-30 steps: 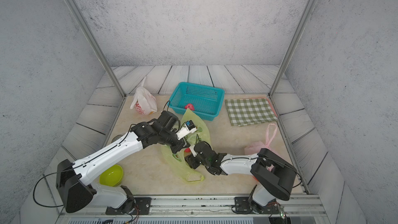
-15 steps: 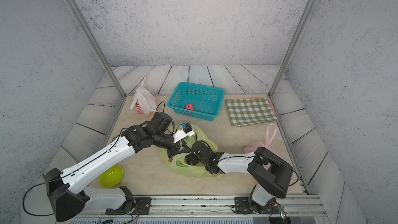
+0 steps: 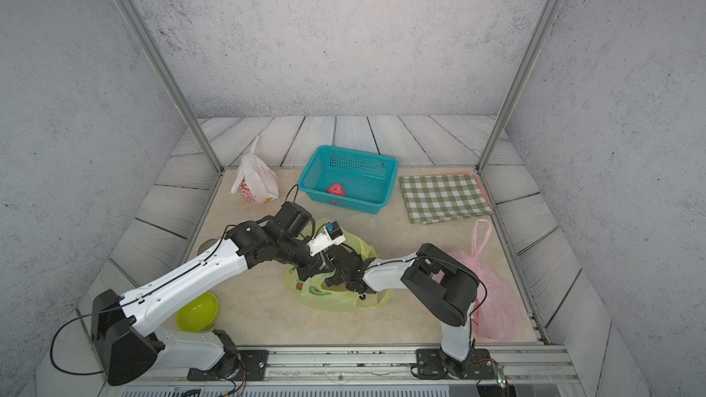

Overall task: Untie the knot of a plastic bag & take out the apple
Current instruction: Pick up the apple from the plastic bag.

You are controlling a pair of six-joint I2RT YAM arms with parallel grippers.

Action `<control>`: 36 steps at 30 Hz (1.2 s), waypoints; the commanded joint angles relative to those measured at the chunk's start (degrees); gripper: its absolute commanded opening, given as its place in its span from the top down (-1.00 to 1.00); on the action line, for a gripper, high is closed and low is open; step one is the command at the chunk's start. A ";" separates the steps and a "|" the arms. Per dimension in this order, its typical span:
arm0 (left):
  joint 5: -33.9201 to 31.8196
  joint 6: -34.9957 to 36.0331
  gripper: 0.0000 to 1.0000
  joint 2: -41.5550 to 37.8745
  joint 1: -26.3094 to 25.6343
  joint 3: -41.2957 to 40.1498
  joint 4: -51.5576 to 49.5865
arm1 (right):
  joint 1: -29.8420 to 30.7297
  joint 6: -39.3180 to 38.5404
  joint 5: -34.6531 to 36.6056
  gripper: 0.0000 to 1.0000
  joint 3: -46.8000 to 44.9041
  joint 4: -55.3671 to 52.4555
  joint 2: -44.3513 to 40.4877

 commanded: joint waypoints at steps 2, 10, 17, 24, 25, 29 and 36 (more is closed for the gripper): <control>-4.76 -0.22 1.00 1.04 -0.03 -0.05 0.35 | 0.50 3.55 -0.47 -0.72 -3.25 -3.06 0.11; -11.05 -0.64 1.00 2.76 0.54 1.07 -2.20 | 0.58 1.05 -9.51 -0.17 -10.40 1.60 -9.58; -13.04 -1.01 1.00 3.49 0.59 1.32 -2.87 | 0.54 0.27 -25.28 -0.16 -17.04 2.46 -25.42; -13.61 -1.02 1.00 3.10 0.71 1.36 -3.14 | 0.51 1.69 -31.55 -0.16 -19.69 -1.85 -38.31; -13.81 -1.06 1.00 2.94 0.68 1.31 -3.12 | 0.56 1.69 -31.92 -0.16 -19.70 -2.92 -40.28; -14.10 -1.16 1.00 2.39 0.68 1.26 -3.00 | 0.59 1.60 -33.47 -0.16 -19.02 -8.15 -47.22; -15.87 -1.51 1.00 0.62 0.69 1.55 -3.02 | 0.51 3.24 -36.88 -0.18 -16.07 -16.34 -50.28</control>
